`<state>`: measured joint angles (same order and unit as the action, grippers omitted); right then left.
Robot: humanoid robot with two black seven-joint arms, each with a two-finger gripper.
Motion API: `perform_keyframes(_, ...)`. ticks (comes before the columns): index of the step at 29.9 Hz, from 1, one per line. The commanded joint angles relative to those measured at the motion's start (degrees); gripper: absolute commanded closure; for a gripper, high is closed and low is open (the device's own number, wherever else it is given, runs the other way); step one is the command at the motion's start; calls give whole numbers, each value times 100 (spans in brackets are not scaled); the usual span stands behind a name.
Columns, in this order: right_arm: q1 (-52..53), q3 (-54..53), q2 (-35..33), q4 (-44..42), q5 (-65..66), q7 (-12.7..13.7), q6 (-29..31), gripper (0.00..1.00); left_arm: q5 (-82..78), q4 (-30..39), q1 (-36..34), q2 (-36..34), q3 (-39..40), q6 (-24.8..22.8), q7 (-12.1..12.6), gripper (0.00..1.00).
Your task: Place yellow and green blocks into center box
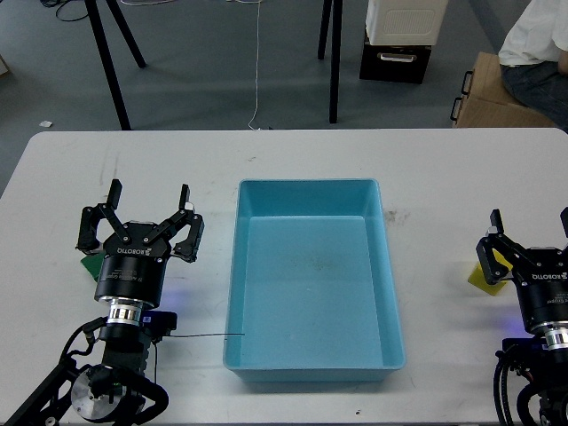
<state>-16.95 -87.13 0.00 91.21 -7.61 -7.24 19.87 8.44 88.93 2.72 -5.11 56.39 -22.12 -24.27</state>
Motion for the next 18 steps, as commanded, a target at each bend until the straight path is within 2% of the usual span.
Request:
perform_keyframes(1,7,-15,0,-7,22,3,52,1,-9,-86,1,1,3,14,-7,0)
perform_keyframes(6,147,3,-9,-156,582,3,61,1,-9,-139,10,1,4,-29,2,0)
perform_keyframes(13,1271,-270,-219,-174,4246,-67,-1,1,-9,-139,18,1,3,-29,2,0)
perform_keyframes(18,2369,-7,-1079,-200,5698,-129,-114,3,-9,-148,27,1,3,-29,2,0)
